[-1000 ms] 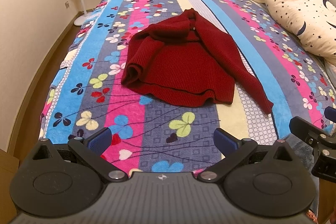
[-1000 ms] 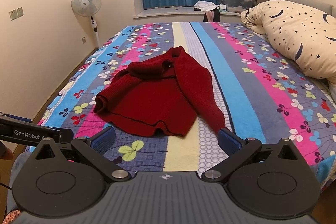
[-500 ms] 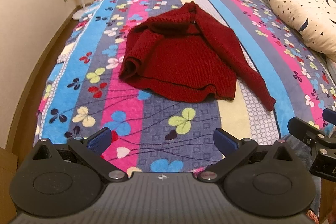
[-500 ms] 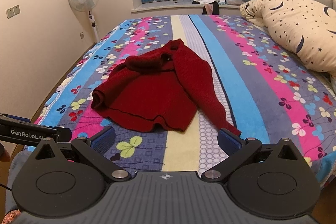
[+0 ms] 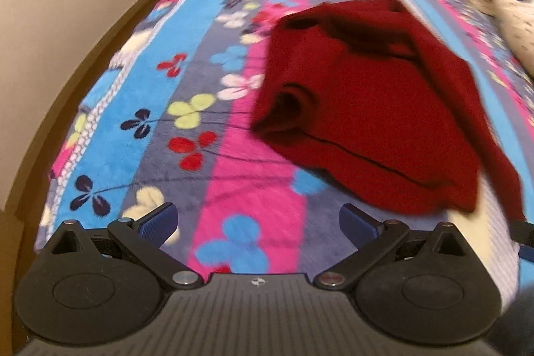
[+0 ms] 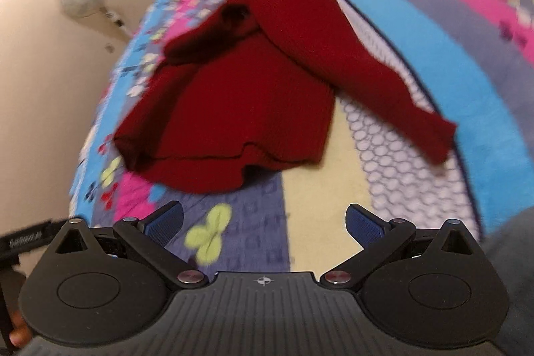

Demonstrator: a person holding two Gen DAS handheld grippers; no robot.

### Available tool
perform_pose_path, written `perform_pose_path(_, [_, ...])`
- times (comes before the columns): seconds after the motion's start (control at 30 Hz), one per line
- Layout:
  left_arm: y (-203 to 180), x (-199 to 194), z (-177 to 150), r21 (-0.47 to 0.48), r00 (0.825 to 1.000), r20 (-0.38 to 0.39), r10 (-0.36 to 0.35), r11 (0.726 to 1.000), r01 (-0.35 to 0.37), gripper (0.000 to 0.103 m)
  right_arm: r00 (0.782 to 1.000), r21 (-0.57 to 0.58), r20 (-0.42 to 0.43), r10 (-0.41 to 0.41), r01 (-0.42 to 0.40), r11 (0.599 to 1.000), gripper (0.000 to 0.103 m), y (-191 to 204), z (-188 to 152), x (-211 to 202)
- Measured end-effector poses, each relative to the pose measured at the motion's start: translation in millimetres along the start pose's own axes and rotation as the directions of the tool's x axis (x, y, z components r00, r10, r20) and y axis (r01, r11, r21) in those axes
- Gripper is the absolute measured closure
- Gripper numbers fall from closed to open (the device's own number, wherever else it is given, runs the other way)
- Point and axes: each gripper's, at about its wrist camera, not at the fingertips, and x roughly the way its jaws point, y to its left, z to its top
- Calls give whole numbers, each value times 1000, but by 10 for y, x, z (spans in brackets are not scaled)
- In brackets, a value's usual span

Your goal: Fold small clothes

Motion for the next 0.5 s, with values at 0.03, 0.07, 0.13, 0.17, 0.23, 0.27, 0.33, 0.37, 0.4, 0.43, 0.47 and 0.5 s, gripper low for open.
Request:
perform_pose_path(0.03, [77,155,88,-31,1000,-16,14,999,-15,0,1000,23,-1,2,-2,1000,1,-20,79,168])
perform_pose_path(0.07, [152,292,169,-60,999,-23,38,997,-40,0,1000,42,2,-12,12,999,1,-47,153,328])
perform_pose_path(0.13, [261,539,316,-86,989,-33,145,985,-147,0,999,65,16,-34,33,997,1,-79,309,639])
perform_pose_path(0.17, [301,631,380,-92,982,-37,186,978,-188,0,998,69,16,-59,58,996,1,-79,374,781])
perform_pose_path(0.23, [386,775,491,-103,978,-29,205,973,-207,0,996,86,16,-87,86,993,1,-86,471,1031])
perform_pose_path(0.27, [436,836,544,-113,979,-32,204,972,-206,0,995,99,7,-101,100,990,0,-88,498,1157])
perform_pose_path(0.33, [526,922,626,-139,982,-39,185,972,-189,0,989,108,34,-143,138,984,1,-17,493,1242])
perform_pose_path(0.37, [537,931,636,-147,982,-41,183,971,-187,0,987,91,65,-146,140,986,18,48,468,1241])
perform_pose_path(0.4, [541,943,650,-154,983,-41,181,971,-186,0,985,47,89,-147,143,989,36,133,429,1220])
perform_pose_path(0.43, [547,957,663,-155,983,-41,178,971,-182,0,988,2,75,-133,133,991,69,178,414,1217])
perform_pose_path(0.47, [537,956,665,-155,984,-42,173,972,-178,0,991,-11,71,-117,118,993,71,179,413,1173])
perform_pose_path(0.5, [527,962,673,-155,986,-42,164,974,-168,0,993,-15,74,-94,95,995,72,160,419,1098])
